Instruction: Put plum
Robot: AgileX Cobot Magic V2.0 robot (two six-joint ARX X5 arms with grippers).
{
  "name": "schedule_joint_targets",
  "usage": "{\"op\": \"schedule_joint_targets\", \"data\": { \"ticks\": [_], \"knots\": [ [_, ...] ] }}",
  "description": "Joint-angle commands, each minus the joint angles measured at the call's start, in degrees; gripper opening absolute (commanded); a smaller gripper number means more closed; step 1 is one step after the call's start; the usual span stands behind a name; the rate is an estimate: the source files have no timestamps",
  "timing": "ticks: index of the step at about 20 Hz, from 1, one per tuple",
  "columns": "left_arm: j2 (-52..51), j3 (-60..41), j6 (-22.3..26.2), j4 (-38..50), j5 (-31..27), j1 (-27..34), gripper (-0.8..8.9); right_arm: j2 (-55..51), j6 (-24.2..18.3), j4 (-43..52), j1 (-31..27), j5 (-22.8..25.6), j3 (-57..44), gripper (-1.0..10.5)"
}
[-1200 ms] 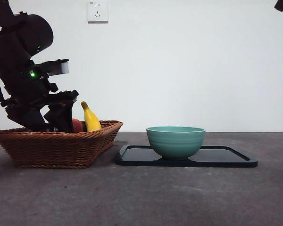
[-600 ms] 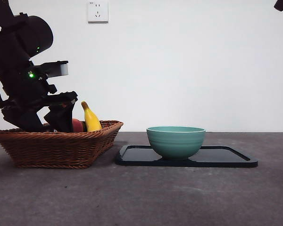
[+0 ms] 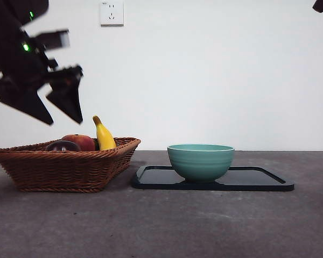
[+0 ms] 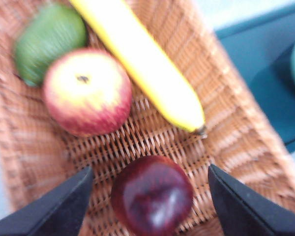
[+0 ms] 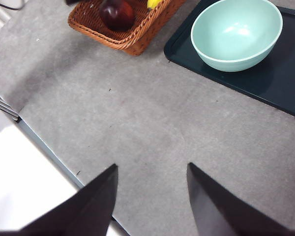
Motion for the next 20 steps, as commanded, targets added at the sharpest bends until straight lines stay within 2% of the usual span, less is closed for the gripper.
{"op": "schedule_joint_targets", "data": {
  "ticks": [1,3,9,13,15,20],
  "knots": [
    [-4.2,0.9,-1.6,-1.9,0.6,-0.7,3.75,0.2,0.0,0.6,0.3,-0.1,0.5,2.2],
    [-8.5,0.9,-2.5,-4.9,3.1,-1.0,3.74,0.2,0.0,0.7,0.3,-0.1,0.5,2.2],
    [-21.4,0.9,-2.9,-15.6,21.2,-1.2,3.74,0.2,0.0,1.4,0.3,-0.1,0.5,2.2],
    [-26.9,0.9,-2.5,-23.7,29.9,-1.2,3.74,0.2,0.0,1.4,0.3,-0.1,0.5,2.2],
    [-28.7,0.9,-1.8,-27.7,31.8,-1.2,3.74,0.2,0.2,1.4,0.3,-0.1,0.5,2.2],
    [-29.8,0.9,2.3,-35.6,31.8,-1.2,3.74,0.2,0.3,1.4,0.3,-0.1,0.5,2.2]
  ]
}}
